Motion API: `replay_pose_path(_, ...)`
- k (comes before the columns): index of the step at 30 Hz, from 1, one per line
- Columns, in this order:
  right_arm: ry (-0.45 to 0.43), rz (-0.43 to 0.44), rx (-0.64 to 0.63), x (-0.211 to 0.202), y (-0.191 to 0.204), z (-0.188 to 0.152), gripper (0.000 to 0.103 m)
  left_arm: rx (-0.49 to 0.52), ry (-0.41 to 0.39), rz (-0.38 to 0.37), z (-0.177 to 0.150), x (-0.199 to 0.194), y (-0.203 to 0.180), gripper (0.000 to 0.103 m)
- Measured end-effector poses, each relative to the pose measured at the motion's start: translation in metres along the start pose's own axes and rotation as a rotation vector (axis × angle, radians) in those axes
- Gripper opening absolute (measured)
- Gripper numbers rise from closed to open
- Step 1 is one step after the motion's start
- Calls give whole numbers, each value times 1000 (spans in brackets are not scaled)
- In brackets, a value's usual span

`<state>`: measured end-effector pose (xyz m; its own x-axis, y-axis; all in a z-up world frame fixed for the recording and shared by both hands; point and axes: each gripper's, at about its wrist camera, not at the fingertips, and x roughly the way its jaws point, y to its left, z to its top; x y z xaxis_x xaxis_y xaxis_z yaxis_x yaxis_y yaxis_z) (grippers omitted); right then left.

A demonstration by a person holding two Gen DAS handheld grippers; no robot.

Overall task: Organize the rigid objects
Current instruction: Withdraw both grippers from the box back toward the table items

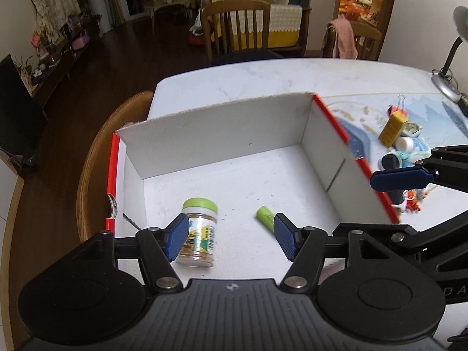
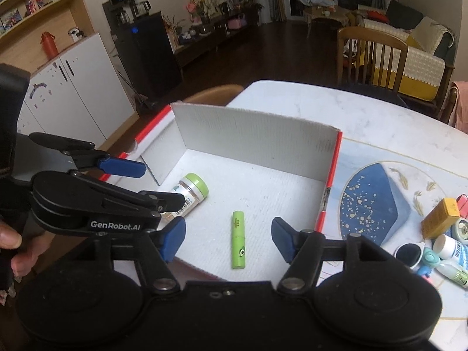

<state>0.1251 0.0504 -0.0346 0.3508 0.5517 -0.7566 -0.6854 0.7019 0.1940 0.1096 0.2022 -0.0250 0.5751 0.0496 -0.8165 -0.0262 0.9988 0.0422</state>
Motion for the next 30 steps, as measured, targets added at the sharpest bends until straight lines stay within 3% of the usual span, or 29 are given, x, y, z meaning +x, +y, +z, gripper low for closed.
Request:
replay_pose_path(3,-23,2,-8,-13,0,-4,70,-2,-28,-8,-2,-10,-7,72)
replay_pose_path(13,-99,11,16,-54,-17,-20,84,-10,-71,-19,-9,-29,-32,73)
replay_pose_path(16,-125,16,34,-65,-25,-24,87,-19,-82,-20,-10,-33,-41,79)
replay_pose_path(20,-166,-3,50,-78,-35,-31,94,-29,-103,-24,-11,-38,-52,80)
replay_pose_path(30,-231,-40,118,-110,-79,-56,98,-43,-146,-69,-8,-41,-92,82)
